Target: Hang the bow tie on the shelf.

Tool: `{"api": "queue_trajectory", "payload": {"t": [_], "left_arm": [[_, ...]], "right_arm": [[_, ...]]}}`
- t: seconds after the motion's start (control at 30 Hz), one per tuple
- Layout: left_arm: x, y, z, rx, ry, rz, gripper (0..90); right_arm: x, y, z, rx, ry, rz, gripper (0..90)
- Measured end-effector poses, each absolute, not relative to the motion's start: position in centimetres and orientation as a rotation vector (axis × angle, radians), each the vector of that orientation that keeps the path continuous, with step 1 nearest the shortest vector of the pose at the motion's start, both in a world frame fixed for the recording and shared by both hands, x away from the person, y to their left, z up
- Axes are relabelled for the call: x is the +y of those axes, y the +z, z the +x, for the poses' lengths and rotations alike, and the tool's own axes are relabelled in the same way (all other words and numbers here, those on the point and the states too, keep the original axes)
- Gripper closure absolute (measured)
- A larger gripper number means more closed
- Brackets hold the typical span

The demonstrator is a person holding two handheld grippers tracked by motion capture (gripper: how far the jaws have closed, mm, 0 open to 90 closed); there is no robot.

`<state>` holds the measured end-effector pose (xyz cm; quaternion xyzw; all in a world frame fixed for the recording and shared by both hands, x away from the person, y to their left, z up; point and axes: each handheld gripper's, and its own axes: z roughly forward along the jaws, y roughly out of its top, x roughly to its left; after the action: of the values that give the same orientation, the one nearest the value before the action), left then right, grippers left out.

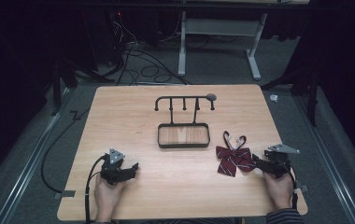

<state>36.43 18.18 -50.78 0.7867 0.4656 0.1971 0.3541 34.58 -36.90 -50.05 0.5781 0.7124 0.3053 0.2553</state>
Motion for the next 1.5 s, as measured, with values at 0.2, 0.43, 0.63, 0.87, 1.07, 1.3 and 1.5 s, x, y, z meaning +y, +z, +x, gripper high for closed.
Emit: {"api": "queue_trajectory", "payload": {"t": [0.2, 0.43, 0.63, 0.87, 1.07, 1.3, 1.5], "left_arm": [[18.2, -50.8, 36.4, 1.204, 0.510, 2.033, 25.7], [18.2, -50.8, 36.4, 1.200, 0.509, 2.037, 25.4], [18.1, -50.8, 36.4, 1.199, 0.508, 2.037, 25.4], [18.2, -50.8, 36.4, 1.199, 0.508, 2.037, 25.5], [18.2, -50.8, 36.4, 1.200, 0.508, 2.036, 25.7], [18.2, -50.8, 36.4, 1.200, 0.506, 2.034, 25.9], [18.2, -50.8, 36.4, 1.204, 0.506, 2.033, 26.2]], "right_arm": [[-37.0, -50.0, 34.6, 1.941, 0.841, 1.560, 47.7], [-37.6, -50.0, 34.2, 1.949, 0.857, 1.545, 60.7], [-37.5, -50.0, 34.2, 1.951, 0.851, 1.539, 59.9], [-37.5, -50.0, 34.2, 1.961, 0.854, 1.532, 58.4], [-38.0, -50.0, 34.3, 1.963, 0.898, 1.554, 60.2], [-38.6, -49.1, 33.6, 1.938, 1.001, 1.555, 62.7], [-38.4, -47.9, 33.3, 1.936, 1.036, 1.525, 62.8]]}}
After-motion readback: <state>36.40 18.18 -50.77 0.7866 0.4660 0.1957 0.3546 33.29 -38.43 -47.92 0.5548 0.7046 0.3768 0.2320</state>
